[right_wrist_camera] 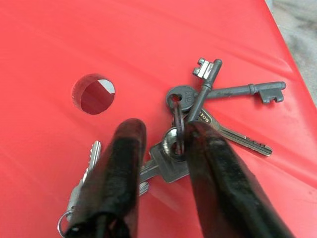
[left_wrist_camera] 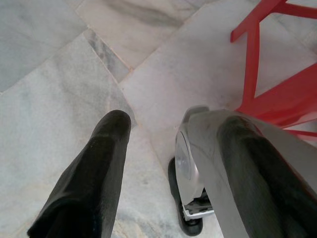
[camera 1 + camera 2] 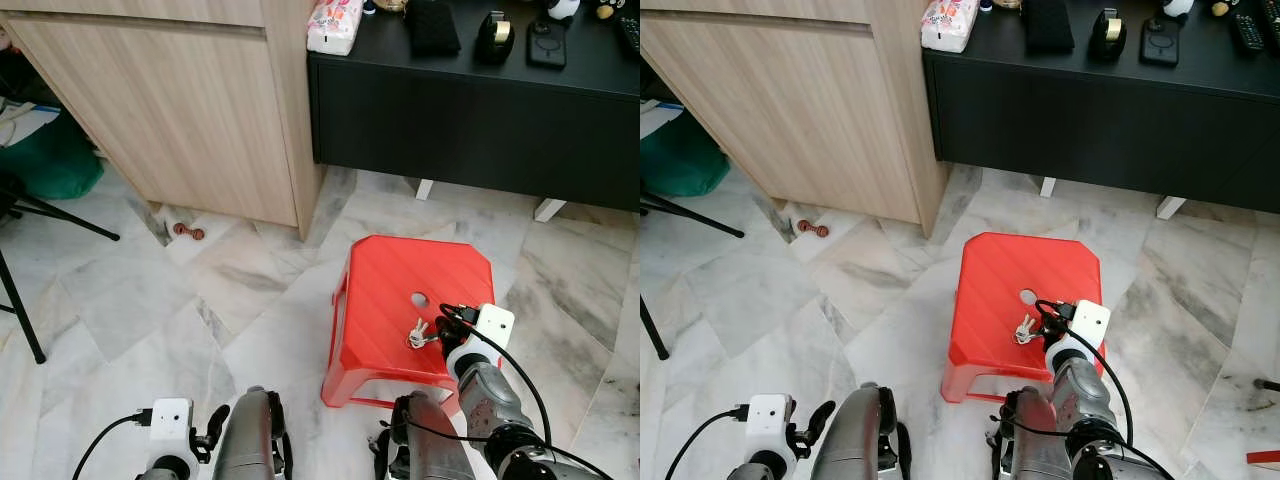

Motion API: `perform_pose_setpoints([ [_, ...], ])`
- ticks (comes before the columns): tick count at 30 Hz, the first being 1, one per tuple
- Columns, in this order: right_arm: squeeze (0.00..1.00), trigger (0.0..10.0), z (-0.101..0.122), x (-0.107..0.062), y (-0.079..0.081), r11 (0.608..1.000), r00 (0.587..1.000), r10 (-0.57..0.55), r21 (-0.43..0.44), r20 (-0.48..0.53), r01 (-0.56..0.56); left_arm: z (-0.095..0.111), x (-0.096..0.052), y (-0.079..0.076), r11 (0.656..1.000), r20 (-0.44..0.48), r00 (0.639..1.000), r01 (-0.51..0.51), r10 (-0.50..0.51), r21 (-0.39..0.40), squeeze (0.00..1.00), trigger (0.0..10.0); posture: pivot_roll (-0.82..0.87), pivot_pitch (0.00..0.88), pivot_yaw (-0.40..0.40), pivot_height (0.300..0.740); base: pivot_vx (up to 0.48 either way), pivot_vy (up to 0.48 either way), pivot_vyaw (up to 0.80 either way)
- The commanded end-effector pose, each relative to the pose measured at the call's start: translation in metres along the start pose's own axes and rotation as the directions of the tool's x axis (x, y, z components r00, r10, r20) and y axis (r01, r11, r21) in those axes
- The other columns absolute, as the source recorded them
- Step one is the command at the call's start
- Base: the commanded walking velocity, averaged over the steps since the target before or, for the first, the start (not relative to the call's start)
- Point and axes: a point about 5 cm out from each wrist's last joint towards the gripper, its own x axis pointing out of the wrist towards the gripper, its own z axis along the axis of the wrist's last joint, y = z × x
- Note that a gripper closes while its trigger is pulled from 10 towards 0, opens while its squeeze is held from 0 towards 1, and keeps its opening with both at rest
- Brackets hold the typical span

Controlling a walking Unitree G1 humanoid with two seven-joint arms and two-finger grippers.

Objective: Hang keys on a hook

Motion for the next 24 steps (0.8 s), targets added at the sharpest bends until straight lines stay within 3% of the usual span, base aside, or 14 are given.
perform_pose_setpoints([
  [1,0.00,0.0,-0.009,-0.003,-0.002,1.000,0.999,-0.009,0.011,-0.038,0.010,-0.010,-0.005,0.005,1.000,-0.049,0.999,-0.016,0.015,-0.006,0.00,10.0,0.13,0.293,0.032,0.616,0.000,0.000,0.00],
  [16,0.00,0.0,-0.012,-0.004,0.002,1.000,1.000,0.006,-0.017,-0.012,-0.006,0.000,0.010,0.000,1.000,-0.050,0.999,-0.009,0.008,-0.024,0.00,10.0,0.12,0.228,0.034,0.616,0.000,0.000,0.00],
  [24,0.00,0.0,0.005,-0.001,0.013,0.997,0.994,0.047,-0.064,0.101,-0.041,0.008,0.022,-0.003,1.000,-0.057,0.998,-0.005,0.004,-0.017,0.00,10.0,0.10,0.169,0.037,0.616,0.000,0.000,0.00],
])
